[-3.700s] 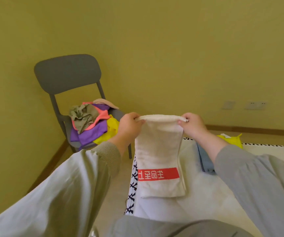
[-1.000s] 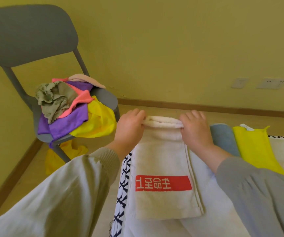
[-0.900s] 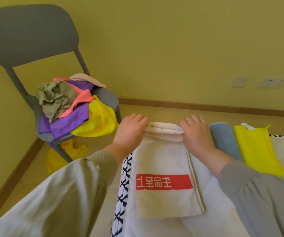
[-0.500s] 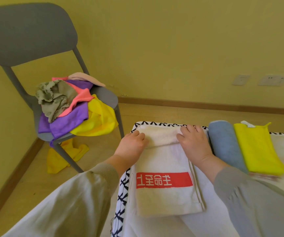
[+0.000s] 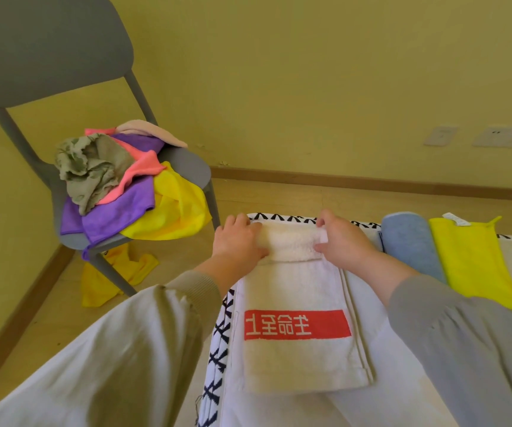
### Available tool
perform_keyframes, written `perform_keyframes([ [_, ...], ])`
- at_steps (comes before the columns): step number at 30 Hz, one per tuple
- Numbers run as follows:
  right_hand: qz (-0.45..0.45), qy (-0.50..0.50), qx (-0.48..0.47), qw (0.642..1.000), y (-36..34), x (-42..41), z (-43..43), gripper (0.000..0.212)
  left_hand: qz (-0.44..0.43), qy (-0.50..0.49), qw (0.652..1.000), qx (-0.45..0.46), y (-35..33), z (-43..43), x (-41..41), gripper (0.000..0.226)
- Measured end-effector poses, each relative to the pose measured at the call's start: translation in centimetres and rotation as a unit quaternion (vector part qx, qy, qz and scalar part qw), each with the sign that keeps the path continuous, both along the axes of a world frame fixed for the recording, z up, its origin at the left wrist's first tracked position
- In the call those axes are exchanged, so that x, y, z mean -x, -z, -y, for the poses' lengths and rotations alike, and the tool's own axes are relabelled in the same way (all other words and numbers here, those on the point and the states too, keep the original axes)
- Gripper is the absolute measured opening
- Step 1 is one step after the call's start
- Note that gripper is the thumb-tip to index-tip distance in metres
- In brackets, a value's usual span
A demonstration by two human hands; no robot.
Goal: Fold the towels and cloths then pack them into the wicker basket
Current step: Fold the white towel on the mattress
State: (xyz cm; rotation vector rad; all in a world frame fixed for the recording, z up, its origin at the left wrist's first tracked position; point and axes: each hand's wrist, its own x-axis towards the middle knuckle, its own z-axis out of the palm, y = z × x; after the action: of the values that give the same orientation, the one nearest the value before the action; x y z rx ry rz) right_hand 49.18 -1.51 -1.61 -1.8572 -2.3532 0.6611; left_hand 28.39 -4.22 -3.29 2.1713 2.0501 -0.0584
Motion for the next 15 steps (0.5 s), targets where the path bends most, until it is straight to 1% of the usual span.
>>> perform_keyframes([
  [2,0.048,-0.025,0.017,0.998,-0.2,0.2,-0.2,0.045,0.005,0.014,1.0,0.017,-0.3,-0.2,0.3,0.059],
  [3,0.075,-0.038,0.011,0.996,-0.3,0.4,-0.2,0.045,0.006,0.025,1.0,0.008,-0.6,-0.2,0.4,0.058],
  [6,0.085,-0.039,-0.02,0.995,-0.5,0.4,0.4,0.039,0.0,0.054,0.996,-0.064,-1.2,0.6,0.4,0.045],
  [9,0.105,-0.074,-0.105,0.986,-0.7,0.1,2.0,0.031,-0.026,0.089,0.988,-0.121,-1.1,2.0,0.4,0.03],
  [10,0.116,-0.101,-0.143,0.978,-0.5,-0.1,2.6,0.03,-0.038,0.102,0.985,-0.135,-1.0,2.5,0.4,0.031],
  [11,0.128,-0.123,-0.172,0.969,-0.1,-0.2,3.2,0.033,-0.048,0.118,0.982,-0.142,-0.9,2.9,0.4,0.037],
  [13,0.133,-0.141,-0.192,0.962,0.8,-0.7,4.4,0.044,-0.053,0.156,0.972,-0.165,-0.7,4.0,0.4,0.048],
  [15,0.144,-0.149,-0.198,0.958,0.9,-0.9,5.4,0.05,-0.045,0.199,0.963,-0.175,-0.1,5.0,0.4,0.05],
])
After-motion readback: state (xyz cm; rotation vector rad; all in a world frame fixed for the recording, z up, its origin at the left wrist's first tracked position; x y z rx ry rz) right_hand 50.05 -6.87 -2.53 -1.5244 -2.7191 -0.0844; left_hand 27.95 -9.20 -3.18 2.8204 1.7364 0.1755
